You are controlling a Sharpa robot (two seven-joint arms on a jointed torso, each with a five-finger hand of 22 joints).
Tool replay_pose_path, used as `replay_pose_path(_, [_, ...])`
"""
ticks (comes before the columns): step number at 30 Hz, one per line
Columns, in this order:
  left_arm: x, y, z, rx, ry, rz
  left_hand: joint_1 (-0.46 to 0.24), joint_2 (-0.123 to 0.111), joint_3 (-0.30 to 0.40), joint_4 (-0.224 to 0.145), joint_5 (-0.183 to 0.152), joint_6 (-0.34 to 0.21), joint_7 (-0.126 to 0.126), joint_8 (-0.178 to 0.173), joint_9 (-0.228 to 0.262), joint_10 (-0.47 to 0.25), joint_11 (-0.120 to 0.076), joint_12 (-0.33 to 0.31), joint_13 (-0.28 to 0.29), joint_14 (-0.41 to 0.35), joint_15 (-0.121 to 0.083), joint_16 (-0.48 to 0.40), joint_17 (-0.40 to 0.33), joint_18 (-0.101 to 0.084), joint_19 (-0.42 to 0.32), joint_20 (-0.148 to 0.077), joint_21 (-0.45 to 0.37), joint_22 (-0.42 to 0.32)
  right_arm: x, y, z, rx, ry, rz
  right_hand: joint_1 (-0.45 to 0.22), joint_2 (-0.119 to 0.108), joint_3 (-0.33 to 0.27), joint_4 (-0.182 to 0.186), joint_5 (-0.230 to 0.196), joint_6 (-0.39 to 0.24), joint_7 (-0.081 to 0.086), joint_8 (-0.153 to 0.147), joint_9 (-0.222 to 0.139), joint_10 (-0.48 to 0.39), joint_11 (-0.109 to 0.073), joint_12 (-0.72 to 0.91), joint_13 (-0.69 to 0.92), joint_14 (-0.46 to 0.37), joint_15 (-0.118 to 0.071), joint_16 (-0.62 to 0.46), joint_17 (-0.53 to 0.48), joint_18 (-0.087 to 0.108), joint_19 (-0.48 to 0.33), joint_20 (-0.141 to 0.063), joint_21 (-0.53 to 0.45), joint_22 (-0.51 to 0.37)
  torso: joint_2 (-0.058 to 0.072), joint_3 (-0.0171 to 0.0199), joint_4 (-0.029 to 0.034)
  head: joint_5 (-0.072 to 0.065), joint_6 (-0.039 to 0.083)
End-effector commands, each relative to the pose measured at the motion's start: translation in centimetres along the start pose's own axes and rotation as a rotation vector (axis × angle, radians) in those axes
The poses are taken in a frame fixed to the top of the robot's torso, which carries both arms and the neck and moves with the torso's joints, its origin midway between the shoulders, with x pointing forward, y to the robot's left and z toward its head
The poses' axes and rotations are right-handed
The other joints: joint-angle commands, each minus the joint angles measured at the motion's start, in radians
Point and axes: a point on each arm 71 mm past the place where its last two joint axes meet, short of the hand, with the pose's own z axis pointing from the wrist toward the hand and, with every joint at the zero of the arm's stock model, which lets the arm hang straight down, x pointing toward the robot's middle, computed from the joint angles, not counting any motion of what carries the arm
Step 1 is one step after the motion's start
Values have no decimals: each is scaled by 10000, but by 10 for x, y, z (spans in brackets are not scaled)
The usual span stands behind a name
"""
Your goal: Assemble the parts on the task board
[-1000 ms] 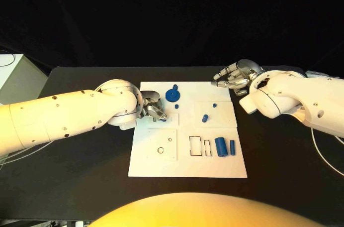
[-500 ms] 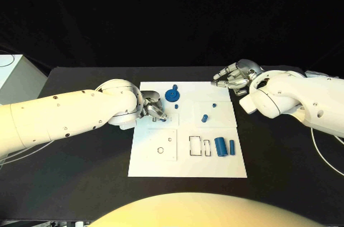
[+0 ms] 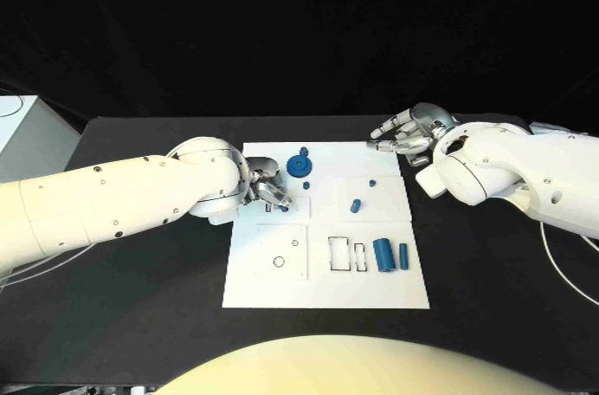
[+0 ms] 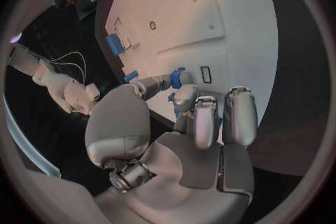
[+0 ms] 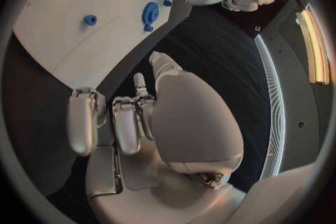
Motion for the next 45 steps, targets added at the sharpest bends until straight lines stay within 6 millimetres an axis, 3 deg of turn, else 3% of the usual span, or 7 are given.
replay_pose_path(1, [7,-4,1,136,381,75,-116,-13,1161,-1288,-39,279,-346,-75,-5,60,-15,30,2,1022,-66,3,2574,-107,54,3,22,13,1,1,0,-125,156,-59,-90,-3,68,-4,64,-47,13,27,9,-78,10,-30,1391,775,-45,-33,1613,97,47,2,-34,1044,0,-4,8,-17,2])
replay_pose_path(8, [7,-3,1,121,422,93,-139,-49,1029,-1253,-40,282,-364,-91,-15,50,-27,18,-12,1019,-74,-2,2565,-108,56,-4,17,13,1,0,-1,-125,165,-52,-90,-3,68,-4,64,-47,13,27,9,-78,10,-30,1391,775,-45,-33,1613,97,47,2,-34,1044,-4,-11,10,-18,2])
replay_pose_path(29, [5,0,1,41,232,147,323,263,1737,-1607,310,354,-338,-81,-9,111,-40,67,140,1035,-98,26,2620,-144,180,-45,78,189,2,0,-1,-115,173,-43,-90,-3,68,-4,64,-47,13,27,9,-78,10,-30,1391,775,-45,-33,1613,97,47,2,-34,1044,-6,-6,10,3,2])
replay_pose_path(36, [4,2,1,-10,203,134,240,269,1907,-1697,547,449,-353,-56,-7,215,-55,145,270,1039,-110,33,2634,-169,263,-57,133,314,2,-1,-1,-107,172,-43,-90,-3,68,-4,64,-47,13,27,9,-78,10,-30,1391,775,-45,-33,1613,97,47,2,-34,1044,-4,-2,2,7,2])
replay_pose_path(45, [5,3,2,-54,451,55,35,284,1982,-1844,1121,594,-389,-63,-34,341,-89,200,393,1039,-137,33,2634,-192,337,-83,186,435,2,-1,-1,-92,168,-45,-90,-3,68,-4,64,-47,13,27,9,-78,10,-30,1391,775,-45,-33,1613,97,47,2,-34,1044,-2,3,7,8,2])
